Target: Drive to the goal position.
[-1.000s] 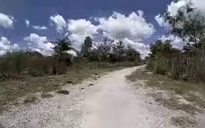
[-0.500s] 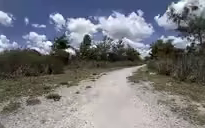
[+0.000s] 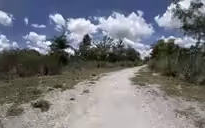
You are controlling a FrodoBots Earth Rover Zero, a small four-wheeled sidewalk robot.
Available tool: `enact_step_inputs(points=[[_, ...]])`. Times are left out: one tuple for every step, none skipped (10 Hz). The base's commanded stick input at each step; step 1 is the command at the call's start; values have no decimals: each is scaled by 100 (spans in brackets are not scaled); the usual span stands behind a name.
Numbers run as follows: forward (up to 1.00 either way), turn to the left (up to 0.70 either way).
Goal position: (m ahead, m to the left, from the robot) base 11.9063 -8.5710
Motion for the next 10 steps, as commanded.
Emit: enact_step_inputs(points=[[70, 0], [70, 0], [70, 0], [70, 0], [70, 0], [70, 0], [70, 0], [70, 0], [70, 0], [70, 0]])
